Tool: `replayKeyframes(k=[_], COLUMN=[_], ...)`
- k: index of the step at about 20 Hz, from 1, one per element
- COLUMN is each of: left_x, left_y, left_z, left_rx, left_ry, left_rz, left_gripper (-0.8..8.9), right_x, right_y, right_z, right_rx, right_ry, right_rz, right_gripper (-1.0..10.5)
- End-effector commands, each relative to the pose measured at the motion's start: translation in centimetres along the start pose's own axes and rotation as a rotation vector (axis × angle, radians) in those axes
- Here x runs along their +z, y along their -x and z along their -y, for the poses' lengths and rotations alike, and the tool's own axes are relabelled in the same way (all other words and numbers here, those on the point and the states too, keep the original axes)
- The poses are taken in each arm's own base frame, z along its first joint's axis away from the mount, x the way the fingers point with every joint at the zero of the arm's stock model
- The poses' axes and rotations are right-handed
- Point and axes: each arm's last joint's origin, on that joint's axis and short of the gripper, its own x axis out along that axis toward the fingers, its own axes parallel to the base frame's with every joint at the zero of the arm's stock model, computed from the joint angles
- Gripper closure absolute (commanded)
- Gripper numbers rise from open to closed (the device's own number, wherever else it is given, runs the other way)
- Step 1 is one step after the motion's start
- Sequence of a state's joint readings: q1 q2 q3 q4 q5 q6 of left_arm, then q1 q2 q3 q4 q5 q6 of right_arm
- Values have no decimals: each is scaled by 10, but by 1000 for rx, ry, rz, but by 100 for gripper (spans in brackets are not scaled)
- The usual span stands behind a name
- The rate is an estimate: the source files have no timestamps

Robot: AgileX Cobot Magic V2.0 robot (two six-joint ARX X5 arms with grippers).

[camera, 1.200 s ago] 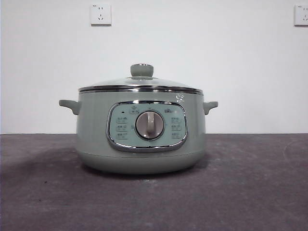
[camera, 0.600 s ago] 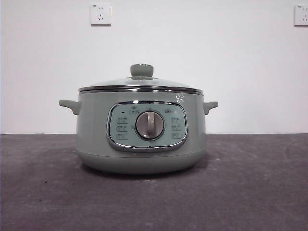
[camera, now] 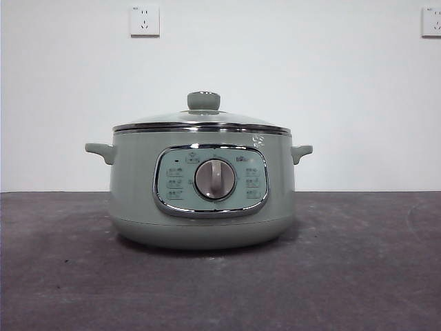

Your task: Pick up the egg,open the lid,put the egg in the pot,close the lid

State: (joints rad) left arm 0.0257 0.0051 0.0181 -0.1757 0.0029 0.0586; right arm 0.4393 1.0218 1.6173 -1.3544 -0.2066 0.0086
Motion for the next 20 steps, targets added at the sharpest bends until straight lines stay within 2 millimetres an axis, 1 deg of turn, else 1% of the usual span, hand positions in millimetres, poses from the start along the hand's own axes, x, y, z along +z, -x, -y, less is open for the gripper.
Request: replayKeyframes(k=[1, 12, 13, 14, 17, 18, 20], left_x=[-4, -4, -4, -4, -4, -4, -4], left_y=[-1, -1, -1, -1, -1, -1, -1], left_z=[0, 0, 0, 0, 0, 0, 0], left_rx=[4, 4, 4, 4, 4, 4, 4], left_ry=[11, 11, 11, 11, 11, 11, 11], left_rz=[-9, -9, -9, -9, -9, -9, -10], left_gripper=[816, 816, 816, 816, 816, 817, 816], right_x=[-2, -2, -3, -5, -14, -21, -42], right_y=[0, 0, 5, 13, 39, 45, 46], right_z=[0, 0, 1, 2, 3, 2, 4], right_rx=[-2, -6, -26, -54, -99, -89, -149], right_ry=[-11, 1, 55, 66, 80, 89, 90], right_rz=[-17, -15, 15, 63, 299, 379, 492], right_gripper=[945, 946, 946, 946, 946, 946, 946])
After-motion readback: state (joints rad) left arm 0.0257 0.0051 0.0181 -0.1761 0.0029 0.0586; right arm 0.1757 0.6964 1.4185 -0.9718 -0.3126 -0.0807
